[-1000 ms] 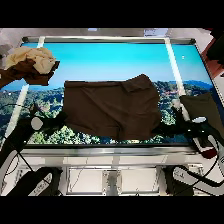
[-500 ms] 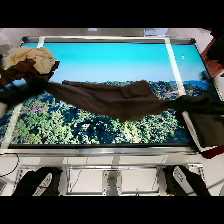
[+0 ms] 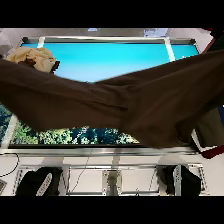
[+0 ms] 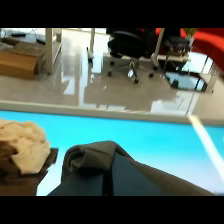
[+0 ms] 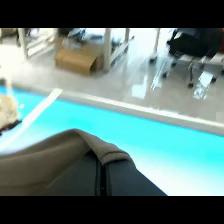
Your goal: Fold the shirts.
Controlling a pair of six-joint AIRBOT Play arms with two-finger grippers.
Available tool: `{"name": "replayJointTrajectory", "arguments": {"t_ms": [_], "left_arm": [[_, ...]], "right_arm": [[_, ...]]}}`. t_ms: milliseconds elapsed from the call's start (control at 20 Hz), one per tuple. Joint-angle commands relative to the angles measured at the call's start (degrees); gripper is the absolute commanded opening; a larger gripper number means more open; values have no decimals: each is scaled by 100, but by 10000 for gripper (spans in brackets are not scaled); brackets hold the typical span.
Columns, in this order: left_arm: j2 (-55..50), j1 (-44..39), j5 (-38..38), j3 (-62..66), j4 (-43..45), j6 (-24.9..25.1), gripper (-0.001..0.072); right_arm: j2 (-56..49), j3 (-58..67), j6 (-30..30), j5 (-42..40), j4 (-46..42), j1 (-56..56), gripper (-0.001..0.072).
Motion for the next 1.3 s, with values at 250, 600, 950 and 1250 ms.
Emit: {"name": "replayJointTrajectory", "arguments": {"t_ms": [250, 600, 950, 1250], "left_arm": [[-2378, 7, -1366, -533, 20, 688, 12], [-4846, 4, 170, -1088, -11, -68, 12], [-5643, 4, 131, -1091, -24, -105, 13], [-5652, 4, -409, -1375, -9, -66, 13]], "right_arm": [[-2098, -1274, 66, 144, -177, 1016, 19], [-4207, -2455, 144, -2450, -1670, 3104, 20], [-5147, -2457, 157, -3171, -2223, 3082, 19], [-5147, -2468, 1005, -2341, -3504, 2544, 20]]}}
